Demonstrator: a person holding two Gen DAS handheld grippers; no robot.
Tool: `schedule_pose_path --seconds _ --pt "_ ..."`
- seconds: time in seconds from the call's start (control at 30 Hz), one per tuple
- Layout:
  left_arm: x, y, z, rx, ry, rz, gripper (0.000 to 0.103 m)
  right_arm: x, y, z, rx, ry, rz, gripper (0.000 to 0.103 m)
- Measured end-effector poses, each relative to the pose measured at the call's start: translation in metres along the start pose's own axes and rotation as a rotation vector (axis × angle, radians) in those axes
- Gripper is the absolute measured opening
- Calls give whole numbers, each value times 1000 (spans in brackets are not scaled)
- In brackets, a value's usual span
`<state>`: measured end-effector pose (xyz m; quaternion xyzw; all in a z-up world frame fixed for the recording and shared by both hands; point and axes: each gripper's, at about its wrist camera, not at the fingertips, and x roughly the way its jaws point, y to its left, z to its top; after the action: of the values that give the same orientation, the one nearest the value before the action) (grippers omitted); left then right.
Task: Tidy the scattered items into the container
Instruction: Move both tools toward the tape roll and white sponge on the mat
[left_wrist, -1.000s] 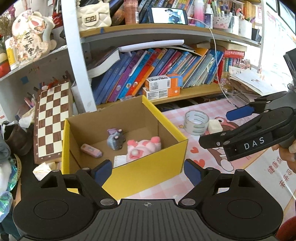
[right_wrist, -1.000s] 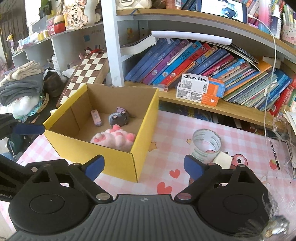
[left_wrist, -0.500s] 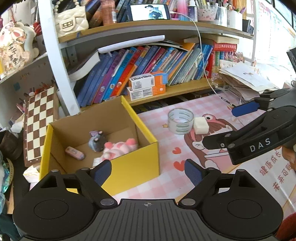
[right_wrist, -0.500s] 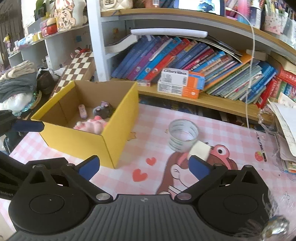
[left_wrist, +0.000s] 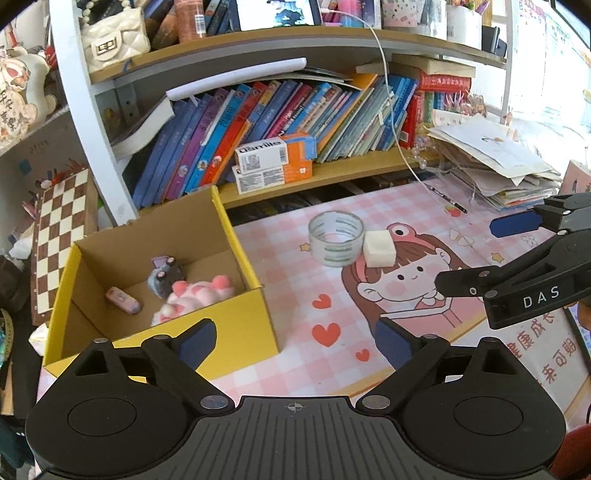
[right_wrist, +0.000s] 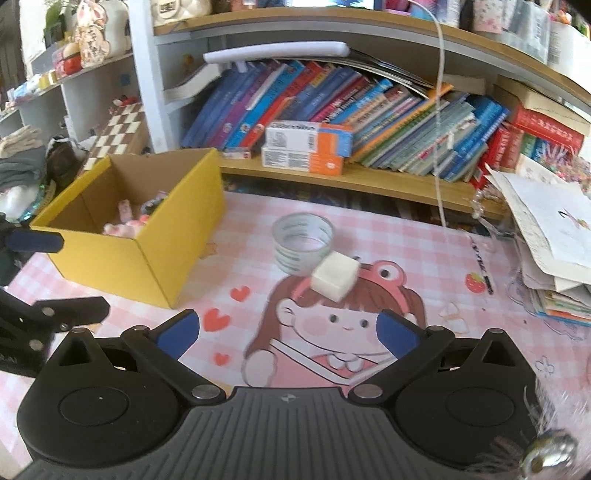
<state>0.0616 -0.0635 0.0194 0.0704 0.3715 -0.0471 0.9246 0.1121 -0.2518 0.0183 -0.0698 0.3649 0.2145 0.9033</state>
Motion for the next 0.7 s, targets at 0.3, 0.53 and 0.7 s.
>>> schedule_pose_path --seconds 0.3,0.53,0.7 --pt "11 -26 9 2 -8 -34 95 1 -28 -11 32 15 -33 103" --pt "22 -40 21 22 -20 -53 95 6 -44 -9 51 10 -47 103" --pt "34 -43 28 30 -12 -57 95 13 -52 -9 67 22 -50 103"
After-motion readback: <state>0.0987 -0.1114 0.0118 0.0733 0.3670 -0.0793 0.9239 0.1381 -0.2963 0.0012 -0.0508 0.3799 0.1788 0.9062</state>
